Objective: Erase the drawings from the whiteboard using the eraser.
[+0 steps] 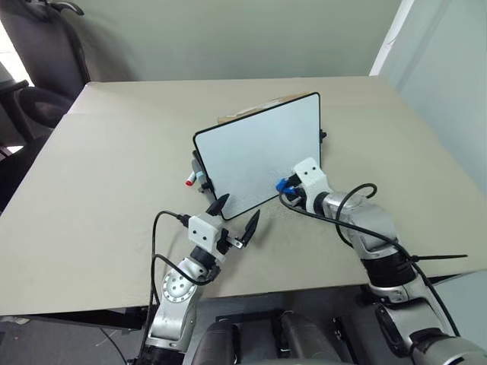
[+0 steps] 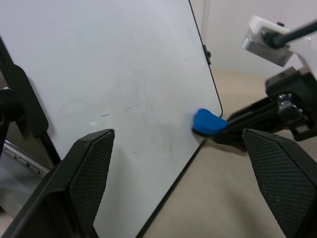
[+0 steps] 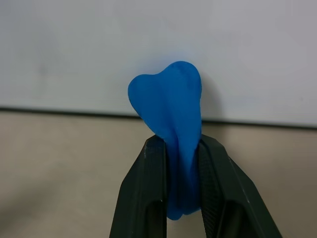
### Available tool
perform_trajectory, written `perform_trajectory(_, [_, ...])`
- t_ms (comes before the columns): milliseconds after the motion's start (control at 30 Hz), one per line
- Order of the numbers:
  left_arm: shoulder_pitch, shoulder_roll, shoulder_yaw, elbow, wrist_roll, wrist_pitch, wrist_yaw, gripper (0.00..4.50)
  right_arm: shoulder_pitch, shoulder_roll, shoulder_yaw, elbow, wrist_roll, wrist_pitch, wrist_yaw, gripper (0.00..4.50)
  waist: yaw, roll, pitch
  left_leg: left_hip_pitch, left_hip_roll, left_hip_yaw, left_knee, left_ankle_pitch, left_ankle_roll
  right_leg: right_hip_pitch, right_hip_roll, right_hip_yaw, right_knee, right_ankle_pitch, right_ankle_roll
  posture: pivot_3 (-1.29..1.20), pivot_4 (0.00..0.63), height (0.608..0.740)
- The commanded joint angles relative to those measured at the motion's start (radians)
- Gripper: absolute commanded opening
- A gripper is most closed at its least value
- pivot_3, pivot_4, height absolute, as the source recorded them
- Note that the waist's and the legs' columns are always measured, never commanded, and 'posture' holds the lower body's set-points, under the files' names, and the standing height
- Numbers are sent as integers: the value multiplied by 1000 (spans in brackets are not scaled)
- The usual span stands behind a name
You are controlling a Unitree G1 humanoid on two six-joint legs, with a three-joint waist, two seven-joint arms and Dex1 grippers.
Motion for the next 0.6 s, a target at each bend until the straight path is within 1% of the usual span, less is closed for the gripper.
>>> perform_trajectory(33, [-10,-2,-5,-7,1,-10,-8,4500,3,-43,-98,-121,26,23,10,491,2,0,0,0,0,0,0,-1,1,0,0,0,0,0,-1,0,150,740])
perform_trajectory(167, [-17,-4,-10,7,6,-13,-9,4500,27,-101,-202,-195,66,60,34,491,5,0,0,-1,0,0,0,-3,2,0,0,0,0,-1,-3,0,150,740])
perform_trajectory(300, [-24,-4,-10,18,11,-16,-8,4500,64,-142,-295,-190,89,107,30,491,11,0,0,-1,0,0,1,-5,4,1,0,0,0,-3,-2,0,150,740])
perform_trajectory(467, [-32,-4,-6,28,11,-24,-9,4500,94,-168,-318,-177,95,122,23,491,13,0,0,-1,0,0,0,-5,5,1,0,0,0,-7,6,0,150,740])
perform_trajectory(500, [-33,-3,-4,28,10,-26,-9,4500,96,-168,-317,-176,95,123,22,491,12,0,0,0,0,0,1,-5,4,1,0,0,1,-7,6,0,150,740])
perform_trajectory(567, [-35,-2,-1,23,7,-26,-10,4500,101,-166,-311,-179,96,123,21,1205,12,0,0,0,0,0,0,-5,4,1,0,0,1,-7,5,0,150,740])
perform_trajectory(600, [-34,-1,-1,17,6,-26,-11,4500,105,-165,-306,-184,99,122,24,1391,12,0,0,0,0,0,0,-5,4,1,0,0,1,-7,5,0,150,740])
